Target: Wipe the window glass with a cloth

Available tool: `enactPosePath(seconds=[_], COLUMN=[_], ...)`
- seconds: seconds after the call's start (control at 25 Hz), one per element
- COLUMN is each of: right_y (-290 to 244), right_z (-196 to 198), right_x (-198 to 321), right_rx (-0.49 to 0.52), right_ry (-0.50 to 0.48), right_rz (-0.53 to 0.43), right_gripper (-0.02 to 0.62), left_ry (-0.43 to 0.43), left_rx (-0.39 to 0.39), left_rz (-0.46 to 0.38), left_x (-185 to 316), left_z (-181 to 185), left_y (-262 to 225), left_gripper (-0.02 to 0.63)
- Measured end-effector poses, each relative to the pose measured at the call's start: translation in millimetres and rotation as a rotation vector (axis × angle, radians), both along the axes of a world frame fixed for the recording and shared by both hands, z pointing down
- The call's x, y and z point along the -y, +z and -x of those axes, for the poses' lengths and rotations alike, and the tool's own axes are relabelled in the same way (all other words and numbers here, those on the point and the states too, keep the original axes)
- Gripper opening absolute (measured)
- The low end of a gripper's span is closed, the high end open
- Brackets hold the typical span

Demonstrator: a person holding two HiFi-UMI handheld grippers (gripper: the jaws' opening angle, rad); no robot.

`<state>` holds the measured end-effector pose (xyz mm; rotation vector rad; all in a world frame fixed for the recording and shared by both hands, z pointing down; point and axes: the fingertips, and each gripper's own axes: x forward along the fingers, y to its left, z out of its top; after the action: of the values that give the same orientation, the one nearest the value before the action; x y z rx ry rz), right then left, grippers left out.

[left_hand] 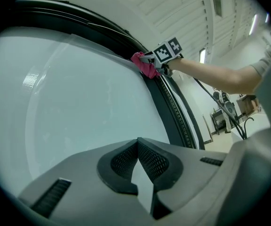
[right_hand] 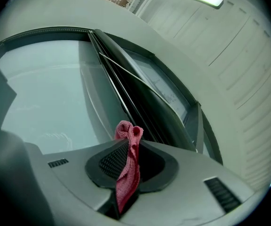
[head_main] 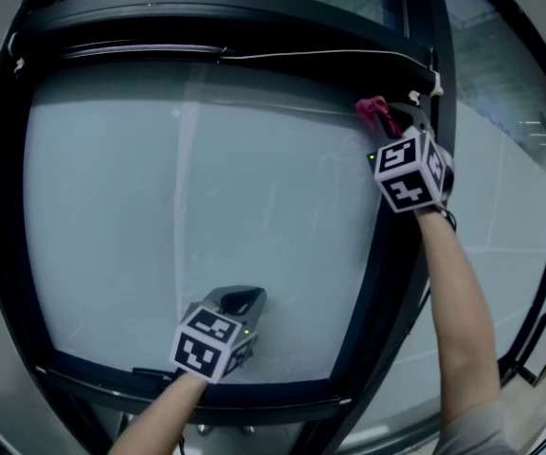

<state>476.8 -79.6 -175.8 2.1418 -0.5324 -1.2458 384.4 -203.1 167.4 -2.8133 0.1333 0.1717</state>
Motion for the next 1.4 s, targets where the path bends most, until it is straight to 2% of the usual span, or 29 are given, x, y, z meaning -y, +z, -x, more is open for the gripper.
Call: enactPosePath(seconds=[0.2, 0.4, 0.68, 1.0, 1.24, 1.4], right_y=[11.4, 41.1, 100.2, 201.5, 290.5, 337.8], right_z=[13.7, 26.4, 32.2, 32.1, 25.7, 28.2], right_x=[-12.1, -20.7, -22.2, 1.6, 31.0, 42.7], right_rx=[-0.010, 0.146, 0.270, 0.524, 0.765, 0.838], right_ry=[-0.040, -0.320, -0.510, -0.751, -0.855, -0.909], right_rz=[-0.009, -0.053, -0.077, -0.074, -0.053, -0.029], right_gripper=[0.055, 0.055, 0.055, 0.055, 0.055, 0.055], left_ry=[0.002, 0.008, 0.019, 0.032, 0.030, 0.037], left_rx=[-0.007, -0.023, -0.051, -0.036, -0.022, -0.041], left_rz=[0.002, 0.015, 0.014, 0.042, 0.068, 0.090], left_x=[-2.1, -2.2, -10.6, -12.0, -8.7, -8.4], left_z=[3.5, 5.6, 8.0, 5.6, 5.6, 7.8], left_y=[-1.4, -8.9, -22.0, -4.5, 16.3, 34.2], left_gripper=[0.006, 0.006, 0.006, 0.006, 0.006, 0.006])
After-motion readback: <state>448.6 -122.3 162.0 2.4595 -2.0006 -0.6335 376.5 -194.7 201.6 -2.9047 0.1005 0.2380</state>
